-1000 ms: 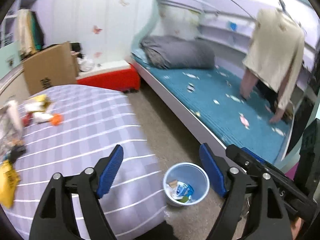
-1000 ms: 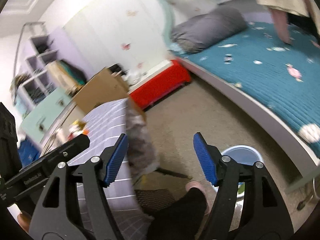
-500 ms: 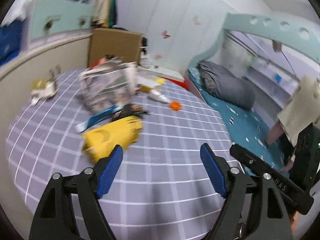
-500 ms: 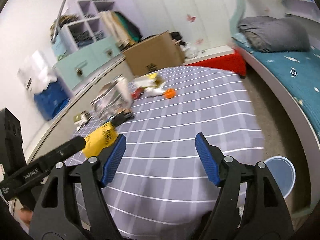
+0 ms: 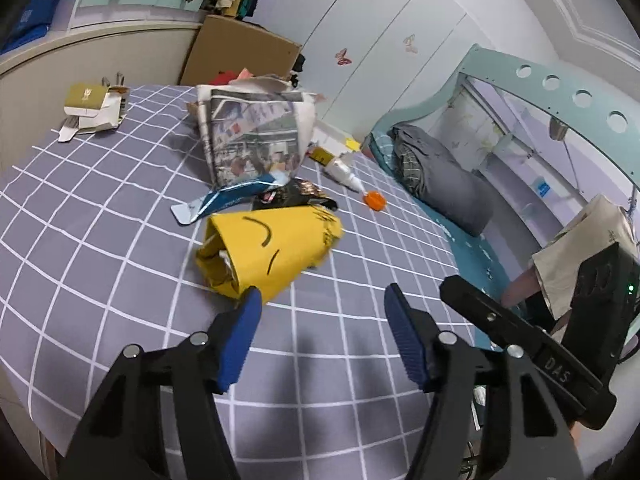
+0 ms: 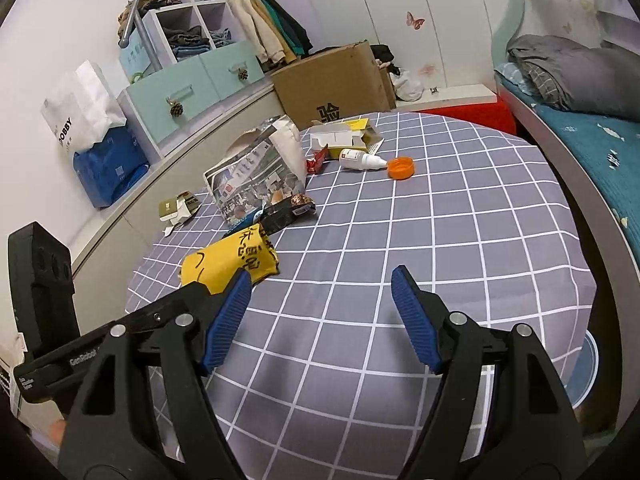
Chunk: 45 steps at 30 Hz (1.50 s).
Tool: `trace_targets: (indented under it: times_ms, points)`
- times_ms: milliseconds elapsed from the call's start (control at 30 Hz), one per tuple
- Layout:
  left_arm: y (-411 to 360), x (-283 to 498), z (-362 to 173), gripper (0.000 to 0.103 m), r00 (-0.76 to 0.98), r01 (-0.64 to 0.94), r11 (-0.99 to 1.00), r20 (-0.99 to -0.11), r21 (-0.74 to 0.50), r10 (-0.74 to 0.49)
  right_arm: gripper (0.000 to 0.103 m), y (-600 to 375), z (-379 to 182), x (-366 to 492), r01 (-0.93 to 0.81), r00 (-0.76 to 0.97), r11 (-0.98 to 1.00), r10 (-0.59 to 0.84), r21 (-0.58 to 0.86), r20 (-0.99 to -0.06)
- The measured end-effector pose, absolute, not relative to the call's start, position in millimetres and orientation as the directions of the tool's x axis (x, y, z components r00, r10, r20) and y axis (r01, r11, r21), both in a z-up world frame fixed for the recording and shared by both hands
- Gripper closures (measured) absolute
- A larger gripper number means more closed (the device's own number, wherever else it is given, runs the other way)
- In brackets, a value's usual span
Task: Collect trash
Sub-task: 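Return both tools to the table toward the yellow snack bag, then grasp the yellow snack bag with the left tool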
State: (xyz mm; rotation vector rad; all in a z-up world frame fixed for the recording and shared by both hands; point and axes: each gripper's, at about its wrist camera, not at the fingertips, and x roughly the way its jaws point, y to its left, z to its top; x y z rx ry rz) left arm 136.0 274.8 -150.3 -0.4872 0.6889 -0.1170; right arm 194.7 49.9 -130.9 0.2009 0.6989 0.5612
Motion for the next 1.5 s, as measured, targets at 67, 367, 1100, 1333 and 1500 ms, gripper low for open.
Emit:
trace_targets:
  times_ms: [67,367,1100,1333,1500]
  points:
    - [277.9,133.2,-150.7,0.041,0.772,-0.063,0.880,-0.582,-0.471,-0.256,0.031,50.7,-132.3,197.1,-0.421,0.620,0.833,0.553,0.359,-0.556]
    - [295.5,133.7,-151.8,0.040,0.784,-0.094,0.879,-0.579,-0.468,-0.224,0.030,62.3,-130.4,201.1,-0.445,0.605,0.819,0.574,0.363,-0.552]
    - [256.8,186.3,-150.9,0.091,0.729,0.027,0.920,-0.622,-0.390,-0.285,0.030,58.1,-143.8,216.2,-0.402,0.602,0.833,0.554,0.381,-0.575]
    - [252.9,170.1,-132.0,0.097,0.802,-0.006,0.936,-0.561,-0.353,-0.206,0.030,47.8,-141.1,224.2,-0.382,0.618,0.840,0.543,0.386,-0.568]
    - [267.7,158.0,-113.0,0.099,0.849,-0.062,0.937,-0.512,-0.343,-0.131,0.030,51.9,-137.4,230.5,-0.391,0.618,0.841,0.541,0.373,-0.570]
